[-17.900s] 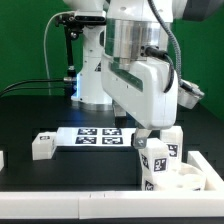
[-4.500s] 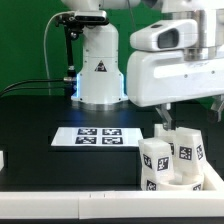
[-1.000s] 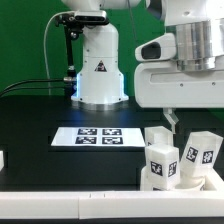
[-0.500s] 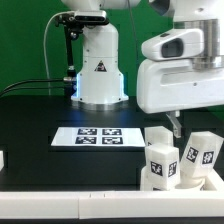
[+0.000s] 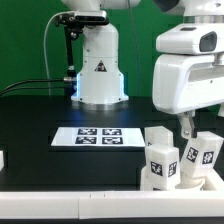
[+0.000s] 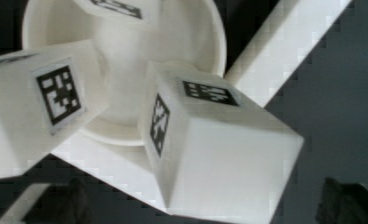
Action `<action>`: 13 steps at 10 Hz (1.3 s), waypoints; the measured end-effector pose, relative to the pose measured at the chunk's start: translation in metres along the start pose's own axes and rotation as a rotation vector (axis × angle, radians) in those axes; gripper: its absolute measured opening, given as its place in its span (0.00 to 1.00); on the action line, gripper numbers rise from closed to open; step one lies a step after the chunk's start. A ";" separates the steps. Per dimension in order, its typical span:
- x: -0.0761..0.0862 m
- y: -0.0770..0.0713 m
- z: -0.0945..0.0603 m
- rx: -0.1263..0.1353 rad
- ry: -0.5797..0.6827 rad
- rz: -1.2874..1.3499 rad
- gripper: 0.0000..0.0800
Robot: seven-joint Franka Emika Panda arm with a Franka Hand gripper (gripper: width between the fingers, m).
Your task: Assemble stool
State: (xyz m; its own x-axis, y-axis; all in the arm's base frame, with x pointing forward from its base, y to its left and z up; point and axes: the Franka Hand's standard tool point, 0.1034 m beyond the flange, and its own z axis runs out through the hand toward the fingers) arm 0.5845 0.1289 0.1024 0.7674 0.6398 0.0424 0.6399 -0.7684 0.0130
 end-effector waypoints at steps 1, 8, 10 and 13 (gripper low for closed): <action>0.000 0.001 0.000 0.000 0.000 -0.055 0.81; -0.001 0.000 0.000 -0.044 -0.082 -0.712 0.81; 0.000 0.004 0.004 -0.061 -0.087 -0.890 0.81; -0.001 -0.001 0.025 -0.058 -0.110 -1.058 0.81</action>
Offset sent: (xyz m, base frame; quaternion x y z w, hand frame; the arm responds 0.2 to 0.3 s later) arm 0.0092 0.0259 0.0015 -0.0458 -0.0782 -0.4866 0.8689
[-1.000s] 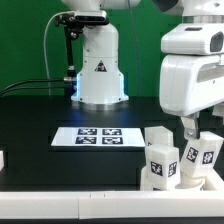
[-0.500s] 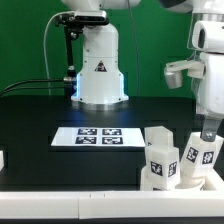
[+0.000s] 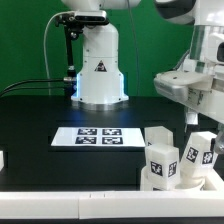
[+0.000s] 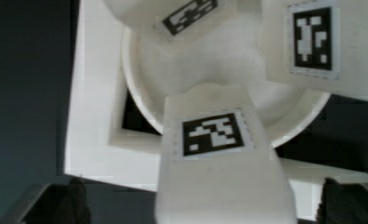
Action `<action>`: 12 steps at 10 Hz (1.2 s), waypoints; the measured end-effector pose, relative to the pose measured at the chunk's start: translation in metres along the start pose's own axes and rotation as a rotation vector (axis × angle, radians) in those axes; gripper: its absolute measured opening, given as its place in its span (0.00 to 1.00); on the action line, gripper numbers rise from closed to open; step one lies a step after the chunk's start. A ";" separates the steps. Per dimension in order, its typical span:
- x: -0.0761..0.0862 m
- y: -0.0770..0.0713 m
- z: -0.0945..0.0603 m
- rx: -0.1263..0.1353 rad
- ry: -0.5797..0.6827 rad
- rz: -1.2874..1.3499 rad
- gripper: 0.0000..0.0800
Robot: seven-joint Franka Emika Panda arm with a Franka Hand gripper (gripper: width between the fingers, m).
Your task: Assemble stool
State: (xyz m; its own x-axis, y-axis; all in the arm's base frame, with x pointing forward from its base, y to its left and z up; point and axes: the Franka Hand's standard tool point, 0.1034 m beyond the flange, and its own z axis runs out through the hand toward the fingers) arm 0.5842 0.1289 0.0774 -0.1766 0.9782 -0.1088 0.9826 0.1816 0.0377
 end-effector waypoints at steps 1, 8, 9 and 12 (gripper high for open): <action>0.000 -0.001 0.003 0.002 0.001 0.002 0.81; 0.001 -0.001 0.003 0.014 0.003 0.395 0.42; 0.002 0.000 0.001 0.030 -0.003 0.567 0.42; -0.002 0.003 0.000 0.126 0.014 1.017 0.42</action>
Offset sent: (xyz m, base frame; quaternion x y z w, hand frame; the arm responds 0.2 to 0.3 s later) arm 0.0000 0.0000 0.0000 0.0000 0.0000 0.0000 1.0000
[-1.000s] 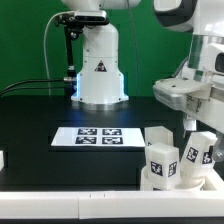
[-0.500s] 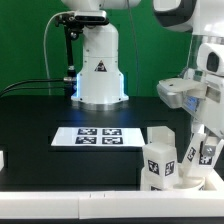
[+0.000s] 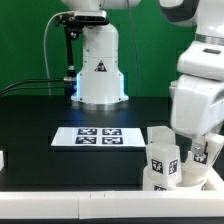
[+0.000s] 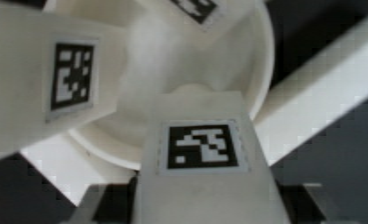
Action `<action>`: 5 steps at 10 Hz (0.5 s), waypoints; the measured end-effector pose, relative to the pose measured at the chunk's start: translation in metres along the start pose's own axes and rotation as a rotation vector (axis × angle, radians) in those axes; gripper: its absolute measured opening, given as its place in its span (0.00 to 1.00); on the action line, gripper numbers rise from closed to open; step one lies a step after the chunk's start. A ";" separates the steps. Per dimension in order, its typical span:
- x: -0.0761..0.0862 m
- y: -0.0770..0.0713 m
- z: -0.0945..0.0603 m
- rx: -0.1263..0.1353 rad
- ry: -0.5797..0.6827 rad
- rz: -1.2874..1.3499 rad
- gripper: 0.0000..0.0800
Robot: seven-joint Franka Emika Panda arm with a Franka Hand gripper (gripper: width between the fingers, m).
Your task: Assemble stool
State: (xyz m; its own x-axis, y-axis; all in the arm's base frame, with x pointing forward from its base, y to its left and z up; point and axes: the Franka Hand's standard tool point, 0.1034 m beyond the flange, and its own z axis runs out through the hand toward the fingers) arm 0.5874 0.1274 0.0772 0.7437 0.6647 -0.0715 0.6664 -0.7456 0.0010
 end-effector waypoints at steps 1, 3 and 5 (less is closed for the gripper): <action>0.000 0.000 0.001 0.000 0.003 0.060 0.42; 0.000 -0.001 0.001 0.001 0.001 0.153 0.42; -0.003 -0.001 0.006 0.016 0.003 0.385 0.42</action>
Offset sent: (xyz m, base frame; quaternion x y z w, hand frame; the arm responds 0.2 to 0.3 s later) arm 0.0000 0.0000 0.0000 0.0000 0.0000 0.1938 0.9810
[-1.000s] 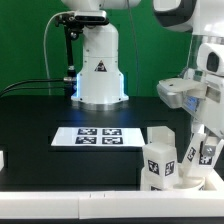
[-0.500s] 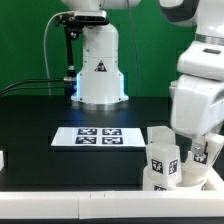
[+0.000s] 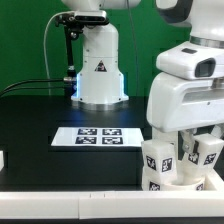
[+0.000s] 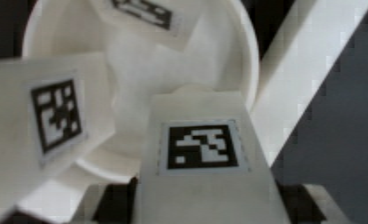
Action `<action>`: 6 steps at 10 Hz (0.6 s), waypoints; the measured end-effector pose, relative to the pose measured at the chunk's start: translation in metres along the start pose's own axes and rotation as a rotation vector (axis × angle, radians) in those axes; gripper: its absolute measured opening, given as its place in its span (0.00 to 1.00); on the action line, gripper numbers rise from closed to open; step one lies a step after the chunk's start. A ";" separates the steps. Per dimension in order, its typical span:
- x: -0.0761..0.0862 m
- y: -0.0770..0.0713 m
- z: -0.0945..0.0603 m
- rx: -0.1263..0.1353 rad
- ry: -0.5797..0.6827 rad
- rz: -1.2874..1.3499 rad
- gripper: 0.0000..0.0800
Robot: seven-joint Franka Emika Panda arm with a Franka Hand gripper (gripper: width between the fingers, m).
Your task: Assemble stool
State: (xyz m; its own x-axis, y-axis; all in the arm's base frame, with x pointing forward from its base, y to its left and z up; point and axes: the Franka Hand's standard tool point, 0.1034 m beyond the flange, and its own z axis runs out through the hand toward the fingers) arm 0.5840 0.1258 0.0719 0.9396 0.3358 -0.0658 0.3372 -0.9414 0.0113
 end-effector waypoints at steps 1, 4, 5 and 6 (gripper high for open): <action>-0.001 0.000 0.001 0.010 0.007 0.146 0.42; 0.004 0.007 0.001 0.067 0.063 0.528 0.42; 0.004 0.007 0.001 0.066 0.059 0.595 0.42; 0.004 0.007 0.001 0.069 0.058 0.654 0.42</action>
Offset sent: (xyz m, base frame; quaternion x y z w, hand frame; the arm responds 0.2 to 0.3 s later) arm -0.0011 -0.0008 -0.0046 0.1110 0.0481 0.2180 0.9684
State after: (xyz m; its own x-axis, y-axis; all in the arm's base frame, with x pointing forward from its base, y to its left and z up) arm 0.5901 0.1205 0.0706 0.9517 -0.3066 -0.0135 -0.3069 -0.9512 -0.0330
